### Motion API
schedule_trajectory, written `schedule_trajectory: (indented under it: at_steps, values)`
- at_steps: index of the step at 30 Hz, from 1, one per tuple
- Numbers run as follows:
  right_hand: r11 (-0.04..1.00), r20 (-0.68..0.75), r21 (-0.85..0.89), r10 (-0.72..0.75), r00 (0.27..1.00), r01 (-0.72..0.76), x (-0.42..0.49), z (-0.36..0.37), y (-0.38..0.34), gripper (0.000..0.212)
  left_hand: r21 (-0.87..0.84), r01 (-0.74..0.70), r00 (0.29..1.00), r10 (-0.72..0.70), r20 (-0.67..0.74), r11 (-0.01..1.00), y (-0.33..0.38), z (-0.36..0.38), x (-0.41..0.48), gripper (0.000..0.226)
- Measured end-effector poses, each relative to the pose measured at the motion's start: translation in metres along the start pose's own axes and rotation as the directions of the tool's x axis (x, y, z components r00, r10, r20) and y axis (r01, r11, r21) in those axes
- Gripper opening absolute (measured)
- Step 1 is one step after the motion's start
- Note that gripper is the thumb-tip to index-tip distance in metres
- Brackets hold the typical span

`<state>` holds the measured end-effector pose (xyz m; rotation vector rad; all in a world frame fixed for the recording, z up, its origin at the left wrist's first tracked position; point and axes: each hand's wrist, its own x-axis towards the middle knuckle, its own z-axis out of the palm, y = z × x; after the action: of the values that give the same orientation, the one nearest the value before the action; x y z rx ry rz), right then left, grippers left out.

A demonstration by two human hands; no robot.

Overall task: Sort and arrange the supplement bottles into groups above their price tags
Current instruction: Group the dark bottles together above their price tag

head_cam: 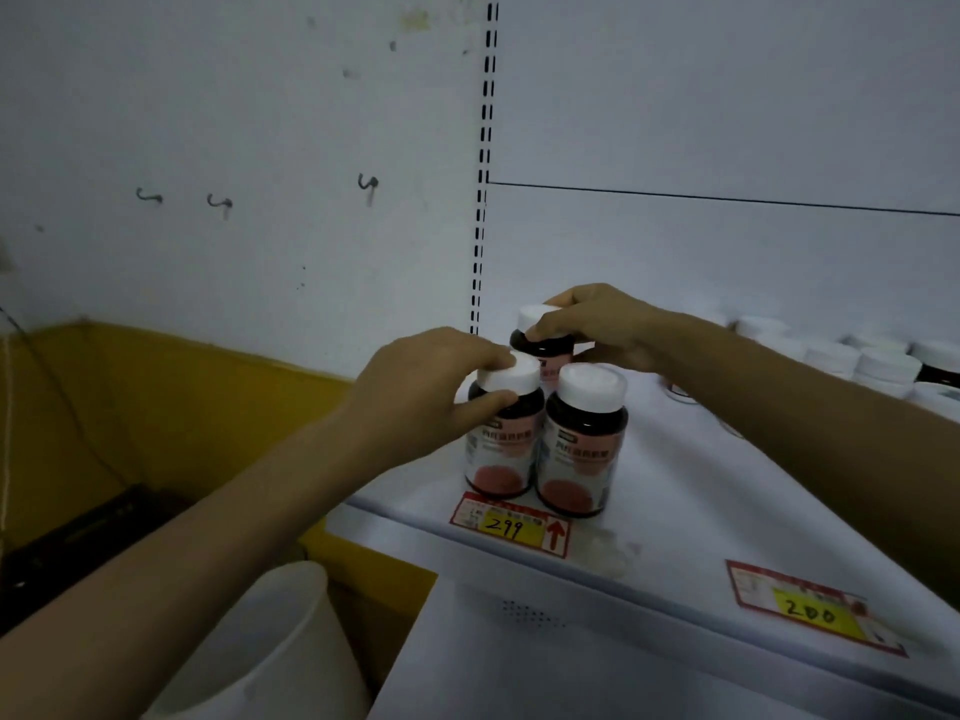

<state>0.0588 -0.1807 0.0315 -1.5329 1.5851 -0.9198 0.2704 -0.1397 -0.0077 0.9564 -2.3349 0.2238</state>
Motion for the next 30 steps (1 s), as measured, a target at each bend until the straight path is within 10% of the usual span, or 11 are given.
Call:
schedule_trajectory:
  at_steps: [16,30]
  values:
    - [0.992,0.104,-0.121,0.057,0.993,-0.044,-0.002,0.007,-0.002,0.025,-0.045,-0.201,0.979,0.199,-0.040,0.979,-0.022,0.004,0.012,0.039]
    - [0.918,-0.078,-0.396,-0.016,0.997,-0.016,-0.027,-0.049,-0.008,0.049,0.039,-0.230,0.973,0.229,0.041,0.972,0.011,-0.010,0.080,0.051]
